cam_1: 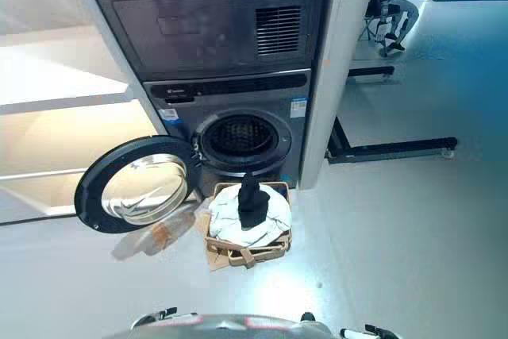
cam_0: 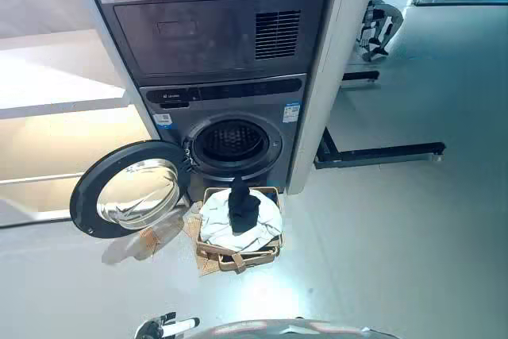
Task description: Put the clothes in the basket into the washing machine.
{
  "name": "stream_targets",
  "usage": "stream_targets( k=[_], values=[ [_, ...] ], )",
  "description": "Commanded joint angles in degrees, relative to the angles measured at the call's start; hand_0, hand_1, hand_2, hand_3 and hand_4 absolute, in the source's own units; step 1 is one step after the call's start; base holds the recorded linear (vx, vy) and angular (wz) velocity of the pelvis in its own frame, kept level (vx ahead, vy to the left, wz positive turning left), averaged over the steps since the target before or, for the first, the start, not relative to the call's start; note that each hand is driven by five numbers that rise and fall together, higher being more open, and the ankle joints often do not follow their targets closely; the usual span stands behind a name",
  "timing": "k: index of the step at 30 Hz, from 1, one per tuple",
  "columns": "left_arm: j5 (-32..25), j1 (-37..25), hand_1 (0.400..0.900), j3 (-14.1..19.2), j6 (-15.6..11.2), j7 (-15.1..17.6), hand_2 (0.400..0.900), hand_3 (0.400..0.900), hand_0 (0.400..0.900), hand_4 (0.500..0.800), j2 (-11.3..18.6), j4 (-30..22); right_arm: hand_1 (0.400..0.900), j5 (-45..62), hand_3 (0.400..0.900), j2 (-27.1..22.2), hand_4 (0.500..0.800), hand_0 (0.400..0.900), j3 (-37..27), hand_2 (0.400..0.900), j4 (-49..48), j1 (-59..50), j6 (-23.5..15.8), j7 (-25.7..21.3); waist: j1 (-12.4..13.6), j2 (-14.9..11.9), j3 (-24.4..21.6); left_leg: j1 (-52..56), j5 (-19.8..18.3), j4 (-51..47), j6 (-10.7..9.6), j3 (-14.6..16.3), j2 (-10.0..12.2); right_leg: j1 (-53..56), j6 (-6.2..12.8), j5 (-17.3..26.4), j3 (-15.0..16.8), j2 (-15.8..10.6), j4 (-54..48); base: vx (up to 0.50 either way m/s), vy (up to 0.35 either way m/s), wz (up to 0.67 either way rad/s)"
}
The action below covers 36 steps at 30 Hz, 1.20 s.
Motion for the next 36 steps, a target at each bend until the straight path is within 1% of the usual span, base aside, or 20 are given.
stream_targets(
  k=[1, 6, 14, 22, 26, 30, 32, 33, 34, 35, 36],
  values=[
    [-0.29, -2.92, 0.900, -0.23, -1.43, 0.24, 0.900, 0.900, 0.900, 0.800, 1.68, 2.21, 0.900, -0.05, 0.900, -1.81, 0.800, 0.900, 0.48, 0.900, 3.28, -2.96, -1.43, -1.26, 0.80, 0.85, 1.03, -0.40, -1.76, 0.27, -1.33, 1.87, 3.58, -1.58, 4.55, 1.67, 0.54, -3.20, 1.34, 0.00, 0.000, 0.00],
    [0.93, -2.67, 0.900, -0.49, -1.50, 0.83, 0.900, 0.900, 0.900, 0.800, 1.97, 2.59, 0.900, -0.13, 0.900, -1.92, 0.800, 0.900, 0.58, 0.900, 3.30, -2.93, -1.52, -1.30, 0.87, 0.91, 1.03, -0.41, -1.77, 0.27, -1.30, 1.88, 3.51, -1.61, 4.59, 1.60, 0.54, -3.14, 1.45, 0.00, 0.000, 0.00],
    [1.07, -2.60, 0.900, -0.40, -1.49, 1.01, 0.900, 0.900, 0.900, 0.800, 2.28, 2.65, 0.900, -0.09, 0.900, -2.08, 0.800, 0.900, 0.41, 0.900, 3.42, -2.93, -1.64, -1.54, 0.85, 0.85, 1.05, -0.27, -1.79, 0.27, -1.38, 1.90, 3.66, -1.58, 4.48, 1.50, 0.61, -3.03, 1.55, 0.00, 0.000, 0.00],
    [0.41, -2.78, 0.900, -0.54, -1.65, 0.64, 0.900, 0.900, 0.900, 0.800, 2.25, 2.24, 0.900, -0.11, 0.900, -1.94, 0.800, 0.900, 0.56, 0.900, 3.36, -3.01, -1.57, -1.55, 0.74, 0.64, 1.22, -0.13, -1.49, 0.27, -1.71, 1.55, 4.50, -1.74, 3.89, 0.45, 0.54, -2.23, 2.59, 0.01, -0.014, 0.02],
    [-1.74, -3.13, 0.900, -0.06, -1.64, 0.66, 0.900, 0.900, 0.900, 0.800, 2.65, 1.13, 0.900, 0.13, 0.900, -1.85, 0.800, 0.900, 0.75, 0.900, 2.96, -3.16, -1.60, -1.46, 0.67, 0.90, 1.66, 0.48, -1.11, 0.27, -1.68, 1.67, 5.58, -3.26, 2.98, -1.85, 1.84, -1.10, 6.43, 0.02, -0.063, -0.04],
    [-3.02, -2.95, 0.900, 0.88, -1.51, 0.74, 0.900, 0.900, 0.900, 0.800, 2.94, 1.25, 0.900, 0.50, 0.900, -1.94, 0.800, 0.900, 1.46, 0.900, 2.35, -4.27, -1.74, -1.40, 1.11, 1.23, 2.78, 0.82, 0.93, 0.37, -1.94, 2.46, 7.26, -5.90, 1.58, -4.74, 3.40, 1.18, 11.27, -0.01, -0.146, -0.17],
    [-3.32, -2.79, 0.900, 1.24, -1.49, 0.59, 0.900, 0.900, 0.900, 0.800, 3.10, 1.22, 0.900, 0.46, 0.900, -1.97, 0.800, 0.900, 1.86, 0.900, 2.12, -4.50, -1.91, -1.34, 1.22, 1.20, 2.96, 0.04, 1.11, 2.63, -2.18, 2.51, 8.38, -6.51, 0.72, -5.81, 3.78, 2.38, 12.56, 0.01, -0.220, -0.22],
    [-3.60, -2.84, 0.900, 1.42, -1.36, 0.47, 0.900, 0.900, 0.900, 0.800, 3.28, 1.27, 0.900, 0.16, 0.900, -2.12, 0.800, 0.900, 2.42, 0.900, 2.02, -4.60, -2.03, -1.43, 1.58, 1.07, 3.29, -1.16, 1.41, 5.34, -2.34, 1.70, 9.13, -6.50, -0.18, -6.22, 3.97, 3.24, 12.93, 0.01, -0.177, -0.13],
    [-3.60, -2.84, 0.900, 1.42, -1.36, 0.47, 0.900, 0.900, 0.900, 0.800, 3.28, 1.27, 0.900, 0.16, 0.900, -2.12, 0.800, 0.900, 2.42, 0.900, 2.02, -4.60, -2.03, -1.43, 1.56, 1.07, 3.27, -1.22, 1.39, 5.40, -2.35, 1.68, 9.15, -6.52, -0.18, -6.22, 3.95, 3.25, 12.94, 0.01, -0.295, -0.15],
    [-4.19, -2.79, 0.900, 1.43, -1.19, 0.11, 0.900, 0.900, 0.900, 0.800, 3.11, 1.46, 0.900, 0.09, 0.900, -2.46, 0.800, 0.900, 2.93, 0.900, 1.95, -4.86, -2.15, -1.38, 2.12, 0.65, 4.06, -3.64, 2.62, 10.17, -2.37, -2.12, 9.50, -6.45, -1.33, -6.52, 4.41, 4.60, 13.25, 0.02, -0.324, 0.06],
    [-4.53, -2.83, 0.900, 1.38, -1.27, 0.05, 0.900, 0.900, 0.900, 0.800, 3.01, 1.49, 0.900, 0.08, 0.900, -2.36, 0.800, 0.900, 3.20, 0.900, 1.76, -4.74, -2.26, -1.38, 2.12, 0.27, 4.41, -5.88, 3.77, 13.39, -2.40, -3.88, 9.87, -5.75, -2.34, -6.72, 4.35, 5.28, 12.78, 0.01, -0.441, 0.16]
  ],
)
